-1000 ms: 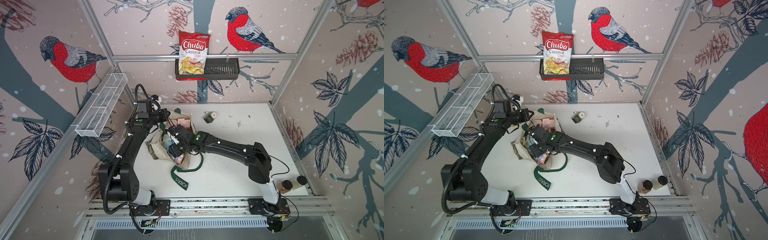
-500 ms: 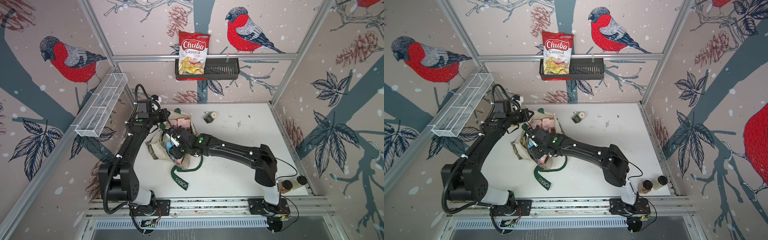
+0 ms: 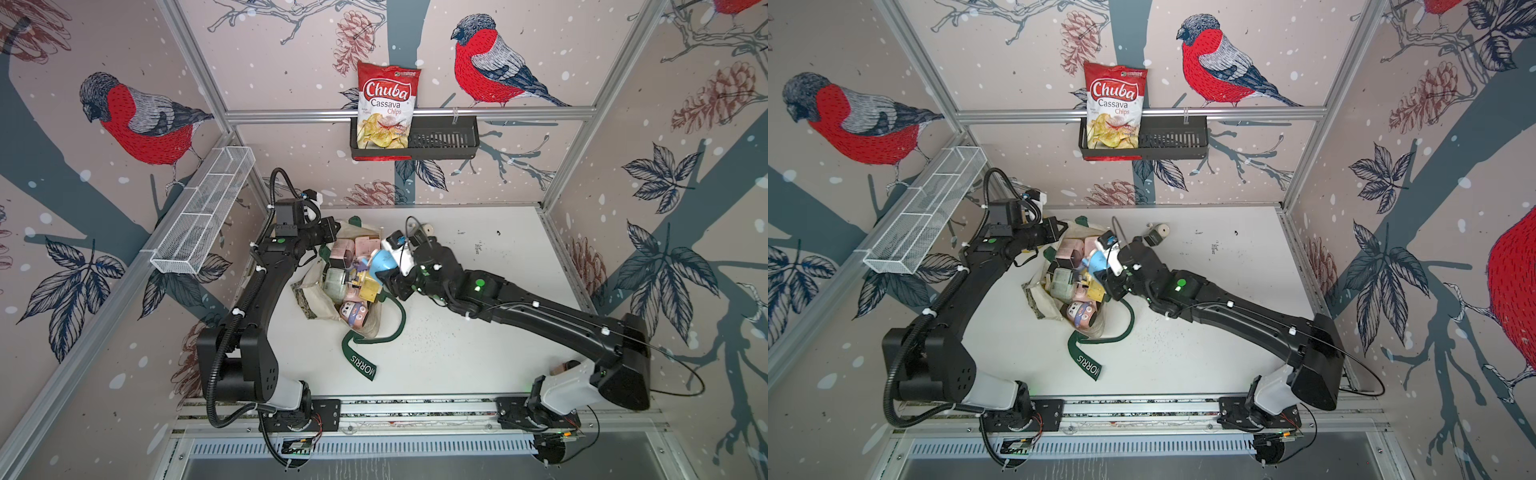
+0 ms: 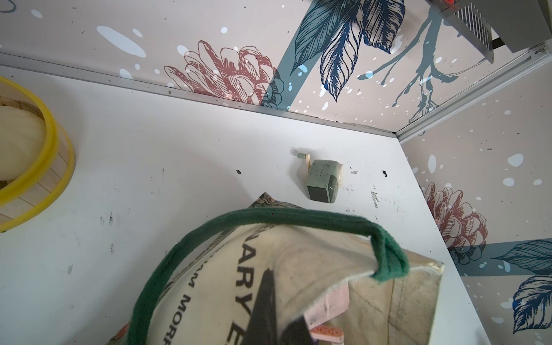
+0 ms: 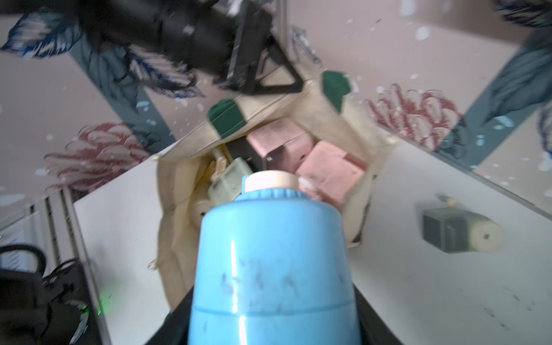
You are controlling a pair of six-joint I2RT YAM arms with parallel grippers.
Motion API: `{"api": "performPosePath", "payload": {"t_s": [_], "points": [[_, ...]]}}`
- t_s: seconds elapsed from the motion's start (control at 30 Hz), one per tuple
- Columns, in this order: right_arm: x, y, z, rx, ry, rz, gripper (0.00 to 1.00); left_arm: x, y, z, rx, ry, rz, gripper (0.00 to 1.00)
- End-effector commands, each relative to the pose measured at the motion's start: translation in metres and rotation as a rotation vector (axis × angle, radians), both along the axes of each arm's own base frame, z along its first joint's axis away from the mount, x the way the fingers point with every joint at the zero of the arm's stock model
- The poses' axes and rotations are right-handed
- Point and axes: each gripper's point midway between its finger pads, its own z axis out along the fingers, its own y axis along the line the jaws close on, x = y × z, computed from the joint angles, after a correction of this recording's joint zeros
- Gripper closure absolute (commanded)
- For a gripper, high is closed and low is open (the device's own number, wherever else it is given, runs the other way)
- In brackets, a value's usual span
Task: Take out the pencil sharpeners from the tote bags
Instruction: Pick up the pencil sharpener from the canvas bag, then place the pencil sharpener at the center of the board.
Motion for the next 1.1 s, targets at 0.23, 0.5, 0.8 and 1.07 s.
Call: {"api": "performPosePath", "payload": {"t_s": [0.23,0.5,0.8,1.07], "points": [[0.121,-0.146,-0.006,0.250,0.042,-0.514,0.67,0.001,-0.003,0.009,-0.006,-0.032,-0.019,1.00],[0.191,-0.203,-0.094,0.168,0.172,-0.789,0.68,0.001,-0.003,0.010,-0.006,-0.036,-0.019,1.00],[0.260,-0.189,-0.180,0.000,0.282,-0.809,0.69,0.002,-0.001,0.009,0.001,-0.034,-0.013,1.00],[0.295,-0.172,-0.225,-0.042,0.345,-0.801,0.69,0.002,-0.001,0.009,0.003,-0.036,-0.011,1.00]]}}
